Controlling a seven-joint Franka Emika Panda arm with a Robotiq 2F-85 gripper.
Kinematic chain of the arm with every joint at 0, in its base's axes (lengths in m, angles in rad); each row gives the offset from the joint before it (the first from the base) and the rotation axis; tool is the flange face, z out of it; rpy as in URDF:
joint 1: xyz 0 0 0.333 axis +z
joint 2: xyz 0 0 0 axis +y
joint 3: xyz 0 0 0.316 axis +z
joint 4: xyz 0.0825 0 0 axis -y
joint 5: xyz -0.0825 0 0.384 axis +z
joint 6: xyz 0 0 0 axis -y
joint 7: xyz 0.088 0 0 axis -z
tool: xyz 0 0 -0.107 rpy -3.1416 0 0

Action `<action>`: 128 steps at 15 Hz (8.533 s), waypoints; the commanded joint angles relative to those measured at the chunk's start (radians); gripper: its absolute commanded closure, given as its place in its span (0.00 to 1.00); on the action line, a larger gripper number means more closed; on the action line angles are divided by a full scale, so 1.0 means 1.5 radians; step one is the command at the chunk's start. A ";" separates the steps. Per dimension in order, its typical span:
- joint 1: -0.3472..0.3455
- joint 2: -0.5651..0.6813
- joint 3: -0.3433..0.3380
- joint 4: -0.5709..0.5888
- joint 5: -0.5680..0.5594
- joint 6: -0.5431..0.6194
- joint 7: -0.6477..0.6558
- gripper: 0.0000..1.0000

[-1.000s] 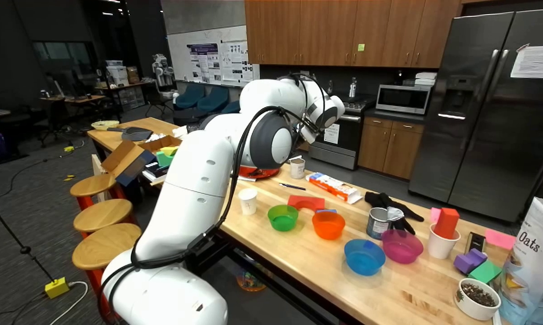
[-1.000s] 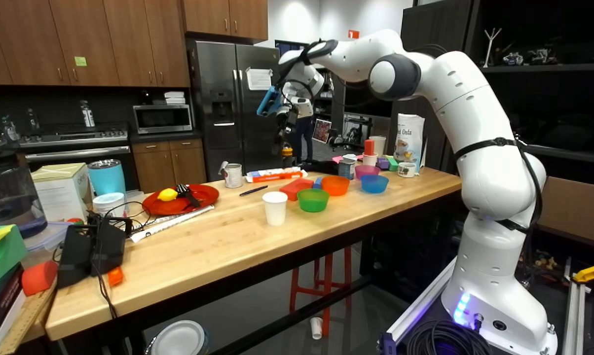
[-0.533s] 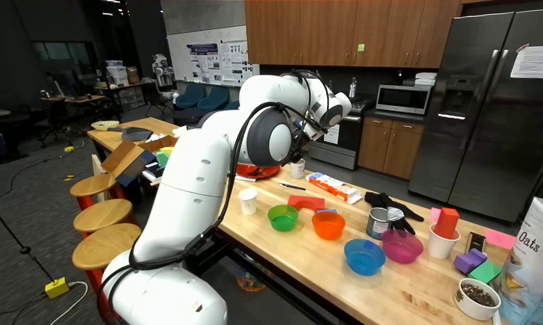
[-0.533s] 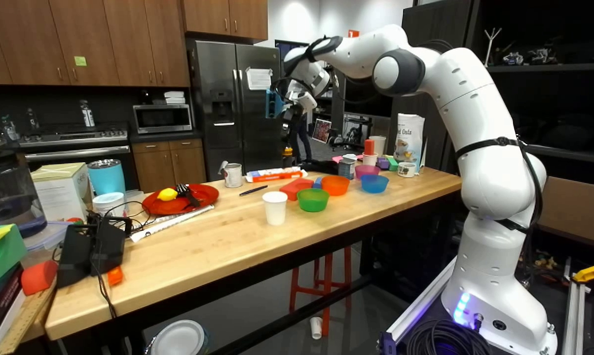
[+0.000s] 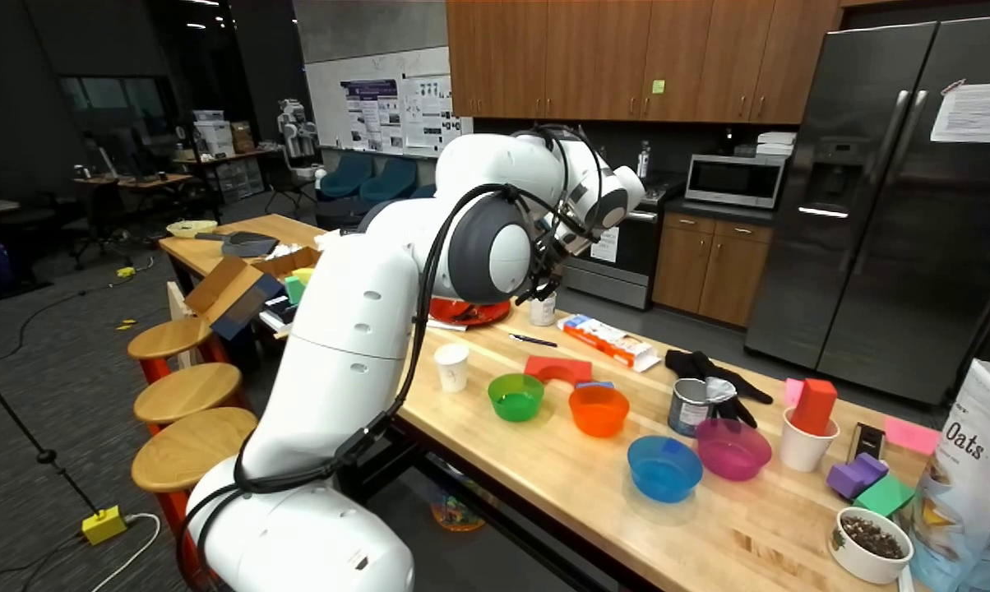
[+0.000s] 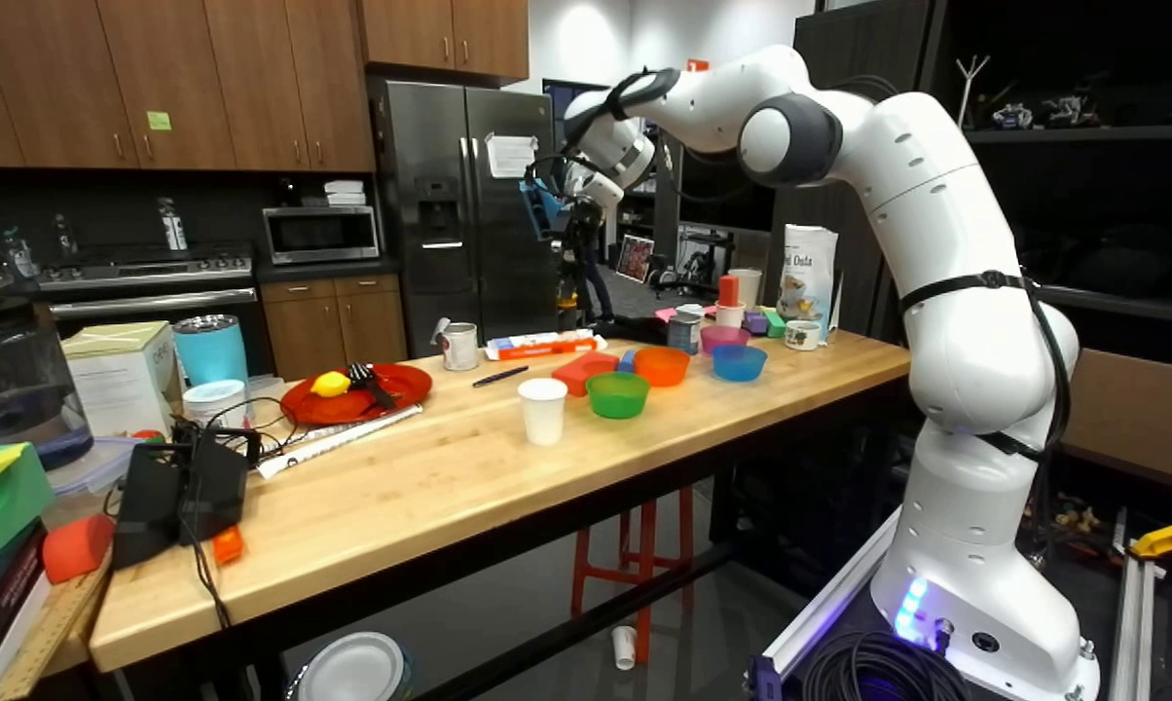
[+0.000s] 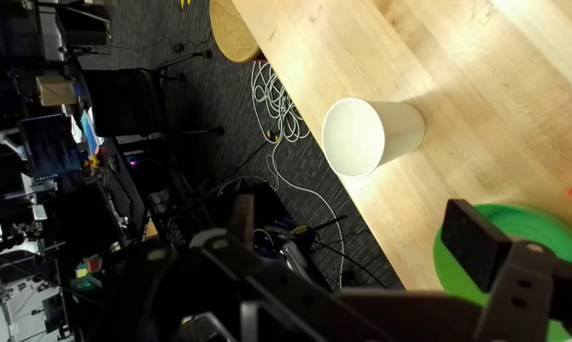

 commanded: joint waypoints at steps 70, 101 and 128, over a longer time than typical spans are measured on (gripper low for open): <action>0.401 0.336 -0.830 -0.313 0.159 -0.022 0.091 0.00; 0.501 0.614 -1.067 -0.406 0.302 -0.065 0.090 0.00; 0.504 0.614 -1.138 -0.419 0.252 -0.050 0.090 1.00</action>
